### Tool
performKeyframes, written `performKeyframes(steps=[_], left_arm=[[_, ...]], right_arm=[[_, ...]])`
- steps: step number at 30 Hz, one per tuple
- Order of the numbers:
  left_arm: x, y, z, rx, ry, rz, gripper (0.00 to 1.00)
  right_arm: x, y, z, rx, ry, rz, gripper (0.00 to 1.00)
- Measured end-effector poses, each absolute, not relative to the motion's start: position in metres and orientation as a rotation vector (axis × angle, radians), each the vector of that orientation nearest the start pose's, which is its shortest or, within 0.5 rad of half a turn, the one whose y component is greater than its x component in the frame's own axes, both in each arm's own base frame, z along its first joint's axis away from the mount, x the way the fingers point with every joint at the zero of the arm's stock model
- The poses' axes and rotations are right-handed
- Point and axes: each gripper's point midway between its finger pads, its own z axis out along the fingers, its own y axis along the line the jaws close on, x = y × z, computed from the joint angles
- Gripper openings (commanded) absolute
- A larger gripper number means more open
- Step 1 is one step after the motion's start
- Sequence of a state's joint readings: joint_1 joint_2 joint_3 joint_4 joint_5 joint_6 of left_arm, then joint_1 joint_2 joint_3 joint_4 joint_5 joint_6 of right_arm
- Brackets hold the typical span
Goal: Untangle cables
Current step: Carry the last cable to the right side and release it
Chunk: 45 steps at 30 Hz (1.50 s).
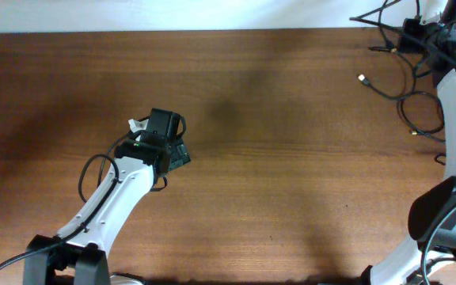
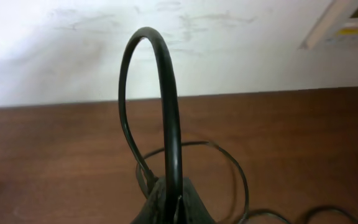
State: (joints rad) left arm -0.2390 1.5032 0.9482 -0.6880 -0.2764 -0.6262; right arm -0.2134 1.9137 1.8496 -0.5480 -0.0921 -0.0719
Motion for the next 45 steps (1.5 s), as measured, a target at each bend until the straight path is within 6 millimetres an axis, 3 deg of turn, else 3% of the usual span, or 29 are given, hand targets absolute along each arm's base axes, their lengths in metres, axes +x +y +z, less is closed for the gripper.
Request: performKeyframes(steps=[4,9,18,23,27,29,33,34,41,45], left_arm=[[0.321,-0.030,0.072,-0.586,2.663,0.155,0.99],[0.321,-0.030,0.072,-0.586,2.663,0.155,0.99],[0.321,-0.030,0.072,-0.586,2.663,0.155,0.99],[0.321,-0.030,0.072,-0.586,2.663,0.155,0.99],[0.321,-0.030,0.072,-0.586,2.663,0.155,0.99],[0.321,-0.030,0.072,-0.586,2.663,0.155,0.99],[0.321,-0.030,0.072,-0.586,2.663,0.155,0.99],[0.321,-0.030,0.072,-0.586,2.663,0.155,0.99],[0.321,-0.030,0.072,-0.586,2.663,0.155,0.99],[0.321,-0.030,0.072,-0.586,2.663,0.155,0.99]], right_arm=[[0.559,-0.100,0.265,0.189,2.137,0.022,0.04],[0.571,-0.084,0.281,0.197,2.057,0.175,0.04],[0.570,-0.071,0.278,0.204,2.068,0.269,0.04],[0.573,-0.071,0.250,0.224,2.131,0.283,0.04],[0.574,-0.072,0.206,0.261,2.234,0.295,0.05],[0.569,-0.078,0.187,0.300,2.292,0.260,0.24],[0.560,-0.093,0.173,0.331,2.351,0.140,0.41],[0.558,-0.096,0.171,0.326,2.363,0.105,0.55],[0.556,-0.102,0.168,0.286,2.379,0.038,0.78],[0.552,-0.102,0.165,0.282,2.398,0.030,1.00]])
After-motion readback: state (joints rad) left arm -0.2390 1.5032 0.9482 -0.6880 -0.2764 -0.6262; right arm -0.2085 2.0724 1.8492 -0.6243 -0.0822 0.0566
